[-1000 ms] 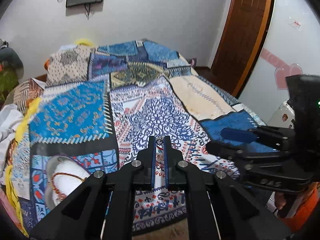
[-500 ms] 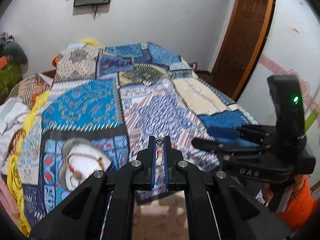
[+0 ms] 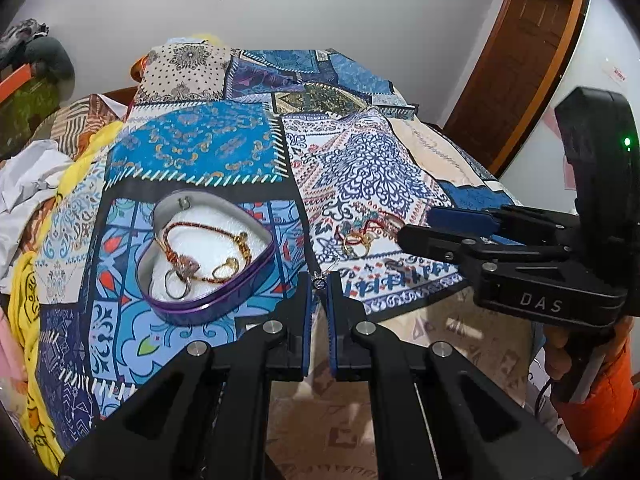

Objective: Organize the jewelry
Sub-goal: 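Drop the piece into the heart tin with the left tool while the right tool grasps a gold ring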

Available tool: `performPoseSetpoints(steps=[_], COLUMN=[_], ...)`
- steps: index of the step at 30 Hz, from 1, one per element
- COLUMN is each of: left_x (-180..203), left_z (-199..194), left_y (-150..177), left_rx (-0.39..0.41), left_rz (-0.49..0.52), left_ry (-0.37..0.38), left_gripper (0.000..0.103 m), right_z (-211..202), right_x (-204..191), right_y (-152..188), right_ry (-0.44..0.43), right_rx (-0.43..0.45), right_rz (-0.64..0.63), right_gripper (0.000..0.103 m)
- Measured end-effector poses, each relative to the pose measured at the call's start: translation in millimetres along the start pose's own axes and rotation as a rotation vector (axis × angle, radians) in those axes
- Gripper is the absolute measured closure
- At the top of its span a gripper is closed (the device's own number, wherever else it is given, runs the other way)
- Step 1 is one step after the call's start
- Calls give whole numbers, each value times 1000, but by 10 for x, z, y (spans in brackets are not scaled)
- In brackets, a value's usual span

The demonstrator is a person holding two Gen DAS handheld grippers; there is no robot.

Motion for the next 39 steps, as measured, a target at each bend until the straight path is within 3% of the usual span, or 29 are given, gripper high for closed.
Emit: performPoseSetpoints(steps=[9,23,27,28,39], left_x=[-66,-166,-166,-163,-61], left_z=[44,112,99,97,19], left_y=[112,164,148,142,33], left_rx=[-17,-23,-21,-20,6], left_rz=[-18,-52,-53,-54,-28], left_ry=[33,73,73,74,45], left_gripper=[98,98,98,98,98], right_z=[237,410,378,363,112], right_x=[-260,-496,-454,-442,-353], right_y=[-1,72,58,47,40], right_ry=[-21,45,33,32,17], right_rx=[-51,-88,-79,-78,-27], right_rz=[-52,-218,-200,-192,-141], right_gripper=[63,80,81,95,95])
Point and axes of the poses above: each gripper's, at about its wrist camera, not at the fingertips, and z roughly the way its jaws point, x to its right, y to its underside, the point moved 2 cm from there along z, roughly the way its jaws point, and after that the axes turned 3 degrees about z, right-handed, at the moved point
